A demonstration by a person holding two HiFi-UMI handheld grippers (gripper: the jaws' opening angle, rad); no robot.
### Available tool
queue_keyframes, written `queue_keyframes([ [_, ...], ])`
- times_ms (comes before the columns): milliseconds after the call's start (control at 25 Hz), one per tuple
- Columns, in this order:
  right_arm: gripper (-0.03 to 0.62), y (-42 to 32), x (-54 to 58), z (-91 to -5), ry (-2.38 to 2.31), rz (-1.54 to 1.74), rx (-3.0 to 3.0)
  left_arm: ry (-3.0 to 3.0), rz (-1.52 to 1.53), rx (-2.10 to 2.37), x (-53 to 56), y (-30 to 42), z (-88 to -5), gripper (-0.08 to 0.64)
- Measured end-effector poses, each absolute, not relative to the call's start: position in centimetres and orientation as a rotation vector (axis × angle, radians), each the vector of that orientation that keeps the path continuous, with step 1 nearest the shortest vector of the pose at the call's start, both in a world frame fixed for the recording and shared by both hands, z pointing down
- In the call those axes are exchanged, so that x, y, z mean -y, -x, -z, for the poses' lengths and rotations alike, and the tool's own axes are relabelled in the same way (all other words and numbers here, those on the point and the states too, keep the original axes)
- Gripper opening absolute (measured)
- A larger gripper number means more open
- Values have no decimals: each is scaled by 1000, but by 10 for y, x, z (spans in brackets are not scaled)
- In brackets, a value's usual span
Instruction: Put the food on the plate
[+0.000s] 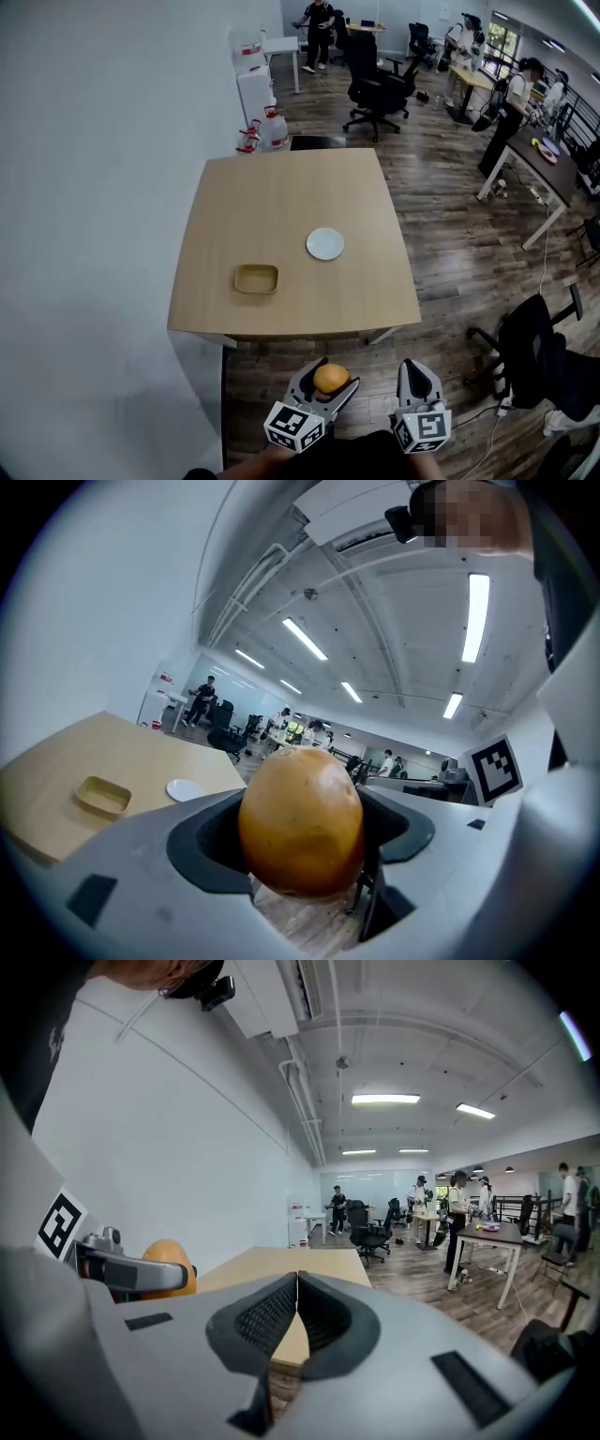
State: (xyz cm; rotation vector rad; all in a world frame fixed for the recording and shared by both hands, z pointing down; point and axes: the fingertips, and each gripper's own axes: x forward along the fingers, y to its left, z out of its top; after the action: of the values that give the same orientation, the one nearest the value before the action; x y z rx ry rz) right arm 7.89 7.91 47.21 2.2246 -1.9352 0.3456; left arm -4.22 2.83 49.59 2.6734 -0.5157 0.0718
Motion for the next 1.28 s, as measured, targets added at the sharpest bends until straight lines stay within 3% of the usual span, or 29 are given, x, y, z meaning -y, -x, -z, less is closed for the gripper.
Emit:
queue_keyframes([
  [440,61,-79,-24,-477,-2161,-354,2083,-2624,-91,602,17,31,-506,341],
  [760,61,-113,57,-473,-2036,-184,2137,-2621,-100,699,91,-6,-516,341],
  [1280,61,-170,186,-485,-1844,-291,2346,-2522,-217,906,214,-69,-570,341],
])
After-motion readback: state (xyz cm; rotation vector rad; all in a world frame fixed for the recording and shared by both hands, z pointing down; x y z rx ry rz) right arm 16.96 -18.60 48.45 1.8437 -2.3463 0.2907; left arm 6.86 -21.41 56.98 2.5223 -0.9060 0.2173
